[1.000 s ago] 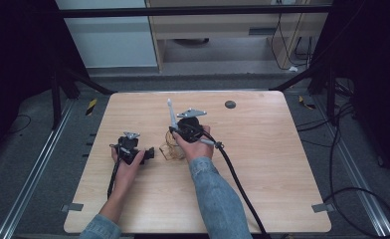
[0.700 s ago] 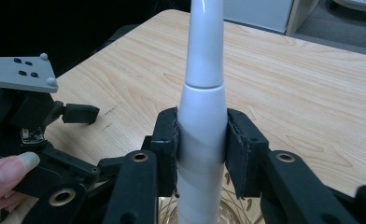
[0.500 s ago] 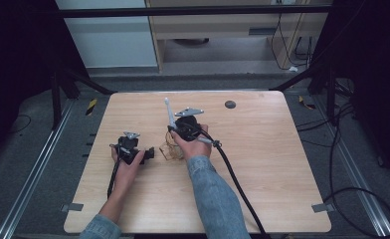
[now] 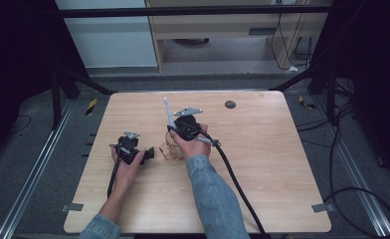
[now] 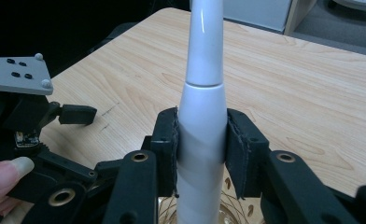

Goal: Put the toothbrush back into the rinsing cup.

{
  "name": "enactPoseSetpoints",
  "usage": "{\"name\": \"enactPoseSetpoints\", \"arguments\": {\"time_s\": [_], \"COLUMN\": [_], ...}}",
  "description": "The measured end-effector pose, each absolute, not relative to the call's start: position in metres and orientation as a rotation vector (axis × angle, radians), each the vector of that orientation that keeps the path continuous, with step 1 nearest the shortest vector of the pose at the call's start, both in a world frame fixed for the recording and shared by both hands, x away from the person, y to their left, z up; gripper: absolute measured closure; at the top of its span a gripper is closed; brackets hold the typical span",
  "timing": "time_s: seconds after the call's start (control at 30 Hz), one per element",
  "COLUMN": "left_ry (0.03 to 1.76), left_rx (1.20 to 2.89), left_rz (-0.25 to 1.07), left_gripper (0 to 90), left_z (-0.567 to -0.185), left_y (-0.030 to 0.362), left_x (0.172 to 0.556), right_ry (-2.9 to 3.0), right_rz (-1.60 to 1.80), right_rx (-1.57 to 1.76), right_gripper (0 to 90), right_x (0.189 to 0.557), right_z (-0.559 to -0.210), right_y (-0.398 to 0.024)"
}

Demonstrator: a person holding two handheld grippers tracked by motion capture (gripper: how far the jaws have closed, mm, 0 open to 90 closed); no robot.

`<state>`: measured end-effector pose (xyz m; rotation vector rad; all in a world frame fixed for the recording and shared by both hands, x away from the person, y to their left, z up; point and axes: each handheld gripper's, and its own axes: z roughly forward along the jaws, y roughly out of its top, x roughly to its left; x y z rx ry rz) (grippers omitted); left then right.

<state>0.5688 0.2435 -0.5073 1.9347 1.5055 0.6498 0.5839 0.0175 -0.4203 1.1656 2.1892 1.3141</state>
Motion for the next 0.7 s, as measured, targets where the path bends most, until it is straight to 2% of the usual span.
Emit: {"name": "enactPoseSetpoints", "arguments": {"time_s": [0.7], "left_ry": [1.502], "left_rx": [1.937], "left_rz": [0.649], "left_gripper": [0.0], "left_z": [-0.5073], "left_y": [0.2438], "left_x": [0.5690], "right_ry": [2.181], "right_rz": [1.317], "right_rx": [1.154], "right_gripper": [64.9], "right_x": [0.5829], "right_z": [-0.4158], "right_y": [0.0163]}}
